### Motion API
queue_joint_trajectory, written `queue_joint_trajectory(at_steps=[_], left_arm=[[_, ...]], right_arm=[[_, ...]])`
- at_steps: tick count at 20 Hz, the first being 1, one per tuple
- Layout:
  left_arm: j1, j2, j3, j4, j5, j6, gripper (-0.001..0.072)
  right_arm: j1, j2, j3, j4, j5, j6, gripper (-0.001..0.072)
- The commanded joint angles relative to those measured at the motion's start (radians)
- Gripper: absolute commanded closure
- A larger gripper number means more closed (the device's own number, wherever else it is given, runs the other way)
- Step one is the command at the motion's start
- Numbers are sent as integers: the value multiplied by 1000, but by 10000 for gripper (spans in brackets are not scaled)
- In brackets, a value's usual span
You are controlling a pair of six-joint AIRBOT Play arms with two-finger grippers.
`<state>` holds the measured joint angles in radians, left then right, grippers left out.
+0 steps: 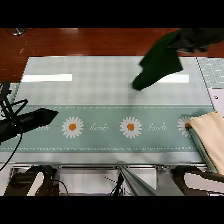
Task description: Fold the shirts.
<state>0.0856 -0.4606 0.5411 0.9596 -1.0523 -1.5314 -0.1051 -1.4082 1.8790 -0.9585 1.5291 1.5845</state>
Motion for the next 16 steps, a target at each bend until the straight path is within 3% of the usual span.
queue_joint_trajectory(at_steps=[1, 3, 9, 11, 14, 16], left_arm=[[1, 1, 0, -3, -6, 0, 685], [1, 1, 0, -3, -6, 0, 685], [1, 1, 0, -4, -6, 0, 684], [1, 1, 0, -4, -5, 0, 684], [1, 1, 0, -5, -6, 0, 684], [1, 1, 0, -11, -5, 0, 684]], right_arm=[[-198, 43, 69, -56, 219, 58, 680], [-308, 77, 69, -149, 324, 60, 680], [-621, 333, -100, -385, 329, 67, 680], [-703, 446, -226, -552, 328, 35, 679], [-798, 590, -446, -779, 327, 75, 671], [-833, 642, -559, -840, 325, 118, 450]])
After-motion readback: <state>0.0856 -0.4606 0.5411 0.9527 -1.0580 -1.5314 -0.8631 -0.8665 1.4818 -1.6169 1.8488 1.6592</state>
